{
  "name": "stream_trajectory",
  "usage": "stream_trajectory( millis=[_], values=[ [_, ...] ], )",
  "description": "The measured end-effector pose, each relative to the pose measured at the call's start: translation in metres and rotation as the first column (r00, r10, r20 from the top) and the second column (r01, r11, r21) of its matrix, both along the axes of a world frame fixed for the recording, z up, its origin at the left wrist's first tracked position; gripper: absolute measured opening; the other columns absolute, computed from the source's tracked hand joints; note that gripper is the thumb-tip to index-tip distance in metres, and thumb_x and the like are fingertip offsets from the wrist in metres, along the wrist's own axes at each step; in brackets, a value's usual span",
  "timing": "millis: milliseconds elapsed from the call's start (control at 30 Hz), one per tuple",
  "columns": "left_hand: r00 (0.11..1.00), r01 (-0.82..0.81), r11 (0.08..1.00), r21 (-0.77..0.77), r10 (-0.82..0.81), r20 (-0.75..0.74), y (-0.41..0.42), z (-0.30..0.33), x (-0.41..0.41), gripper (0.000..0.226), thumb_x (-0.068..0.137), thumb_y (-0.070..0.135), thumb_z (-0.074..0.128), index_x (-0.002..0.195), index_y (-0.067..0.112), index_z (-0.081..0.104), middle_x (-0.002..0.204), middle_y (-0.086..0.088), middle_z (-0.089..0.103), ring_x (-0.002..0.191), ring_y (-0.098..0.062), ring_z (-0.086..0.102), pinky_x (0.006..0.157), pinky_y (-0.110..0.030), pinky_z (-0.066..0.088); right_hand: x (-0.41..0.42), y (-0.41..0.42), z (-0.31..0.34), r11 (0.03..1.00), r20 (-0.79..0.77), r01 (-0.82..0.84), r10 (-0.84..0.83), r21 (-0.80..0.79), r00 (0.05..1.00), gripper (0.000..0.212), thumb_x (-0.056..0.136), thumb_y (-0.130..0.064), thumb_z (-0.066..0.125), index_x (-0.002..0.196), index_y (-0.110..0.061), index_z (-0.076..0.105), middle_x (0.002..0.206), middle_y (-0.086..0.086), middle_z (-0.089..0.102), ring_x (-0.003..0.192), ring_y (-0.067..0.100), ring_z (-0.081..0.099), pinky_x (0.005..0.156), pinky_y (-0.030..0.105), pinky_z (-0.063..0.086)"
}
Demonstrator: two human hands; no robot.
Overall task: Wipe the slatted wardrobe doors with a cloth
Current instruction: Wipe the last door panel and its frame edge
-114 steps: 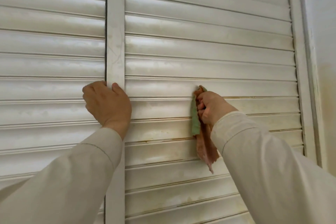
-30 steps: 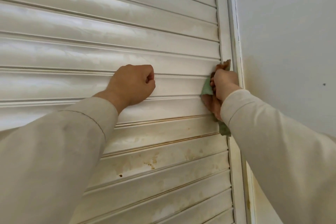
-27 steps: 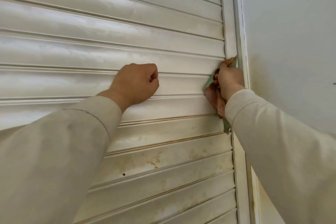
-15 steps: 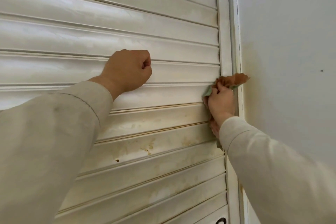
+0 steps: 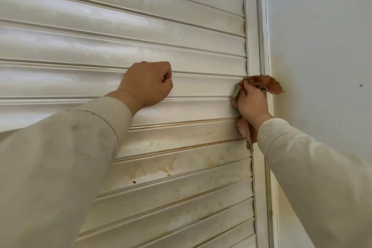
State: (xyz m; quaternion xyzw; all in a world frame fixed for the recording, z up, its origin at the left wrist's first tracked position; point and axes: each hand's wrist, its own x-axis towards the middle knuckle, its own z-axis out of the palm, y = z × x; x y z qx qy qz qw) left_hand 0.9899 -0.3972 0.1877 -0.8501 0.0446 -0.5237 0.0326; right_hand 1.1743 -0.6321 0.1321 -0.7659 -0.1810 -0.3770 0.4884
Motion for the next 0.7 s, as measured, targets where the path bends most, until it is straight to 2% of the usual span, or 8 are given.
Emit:
stream_trajectory(
  millis=[67, 133, 233, 333, 400, 467, 533, 700],
  values=[
    [1.0, 0.001, 1.0, 0.008, -0.001, -0.002, 0.001, -0.001, 0.0, 0.01, 0.091, 0.024, 0.051, 0.085, 0.023, 0.058, 0.071, 0.007, 0.062, 0.074, -0.023, 0.057, 0.066, -0.029, 0.039, -0.002, 0.002, -0.02, 0.994, 0.046, -0.053, 0.049, 0.097, 0.998, 0.049, 0.102, -0.019, 0.043, 0.151, -0.019, 0.038, 0.141, 0.011, 0.054, 0.13, 0.03, 0.048, 0.103, 0.021, 0.03],
    [1.0, 0.004, 1.0, 0.004, -0.004, 0.005, 0.002, -0.002, 0.001, 0.009, 0.091, 0.024, 0.051, 0.085, 0.023, 0.058, 0.071, 0.007, 0.061, 0.074, -0.024, 0.057, 0.065, -0.03, 0.04, -0.001, 0.007, -0.033, 0.989, 0.033, -0.055, 0.051, 0.137, 0.998, 0.057, 0.101, -0.017, 0.046, 0.155, -0.023, 0.029, 0.141, 0.011, 0.051, 0.131, 0.028, 0.046, 0.106, 0.024, 0.03],
    [1.0, 0.011, 1.0, 0.001, -0.011, 0.021, 0.004, -0.003, 0.004, 0.009, 0.09, 0.025, 0.051, 0.083, 0.026, 0.056, 0.069, 0.007, 0.061, 0.073, -0.025, 0.058, 0.066, -0.031, 0.044, 0.01, 0.01, -0.041, 0.976, 0.119, 0.211, -0.215, 0.049, 0.969, 0.054, 0.098, -0.024, 0.046, 0.151, -0.019, 0.037, 0.137, 0.016, 0.05, 0.128, 0.036, 0.045, 0.108, 0.034, 0.033],
    [0.999, 0.014, 1.0, 0.019, -0.015, 0.035, 0.006, -0.004, 0.006, 0.008, 0.09, 0.026, 0.052, 0.083, 0.025, 0.056, 0.068, 0.006, 0.062, 0.071, -0.026, 0.058, 0.066, -0.033, 0.046, 0.024, 0.002, -0.029, 0.923, 0.156, 0.379, -0.365, -0.068, 0.918, 0.055, 0.093, -0.03, 0.045, 0.147, -0.018, 0.044, 0.139, 0.022, 0.047, 0.129, 0.044, 0.041, 0.112, 0.043, 0.029],
    [0.999, 0.018, 0.999, 0.026, -0.019, 0.04, 0.006, -0.004, 0.007, 0.008, 0.09, 0.026, 0.052, 0.084, 0.024, 0.056, 0.068, 0.006, 0.062, 0.071, -0.026, 0.058, 0.068, -0.034, 0.049, 0.029, -0.001, -0.011, 0.947, 0.146, 0.302, -0.285, -0.112, 0.947, 0.061, 0.097, -0.025, 0.046, 0.154, -0.013, 0.029, 0.151, 0.022, 0.036, 0.141, 0.04, 0.029, 0.119, 0.042, 0.016],
    [0.999, 0.018, 0.999, 0.032, -0.019, 0.042, 0.006, -0.004, 0.008, 0.008, 0.09, 0.026, 0.051, 0.084, 0.024, 0.056, 0.068, 0.006, 0.062, 0.07, -0.025, 0.058, 0.068, -0.035, 0.049, 0.029, 0.001, 0.001, 0.996, 0.11, 0.065, -0.058, -0.061, 0.992, 0.063, 0.104, -0.031, 0.036, 0.159, -0.014, 0.01, 0.161, 0.013, 0.023, 0.149, 0.029, 0.017, 0.119, 0.031, 0.005],
    [0.998, 0.018, 0.998, 0.053, -0.021, 0.052, 0.007, -0.003, 0.007, 0.009, 0.091, 0.025, 0.051, 0.084, 0.024, 0.056, 0.067, 0.006, 0.061, 0.069, -0.024, 0.058, 0.067, -0.034, 0.048, 0.031, 0.004, -0.003, 0.998, 0.079, -0.07, 0.069, 0.004, 0.994, 0.063, 0.106, -0.038, 0.029, 0.159, -0.017, 0.0, 0.165, 0.006, 0.01, 0.151, 0.021, 0.006, 0.116, 0.026, -0.004],
    [0.999, 0.017, 0.997, 0.082, -0.021, 0.044, 0.006, -0.003, 0.006, 0.009, 0.091, 0.026, 0.051, 0.085, 0.023, 0.057, 0.067, 0.006, 0.061, 0.069, -0.024, 0.057, 0.067, -0.032, 0.044, 0.035, 0.006, -0.066, 0.993, -0.014, -0.09, 0.092, 0.074, 0.996, 0.064, 0.105, -0.045, 0.029, 0.158, -0.024, -0.001, 0.165, 0.001, 0.009, 0.152, 0.018, 0.002, 0.122, 0.033, -0.008]
  ],
)
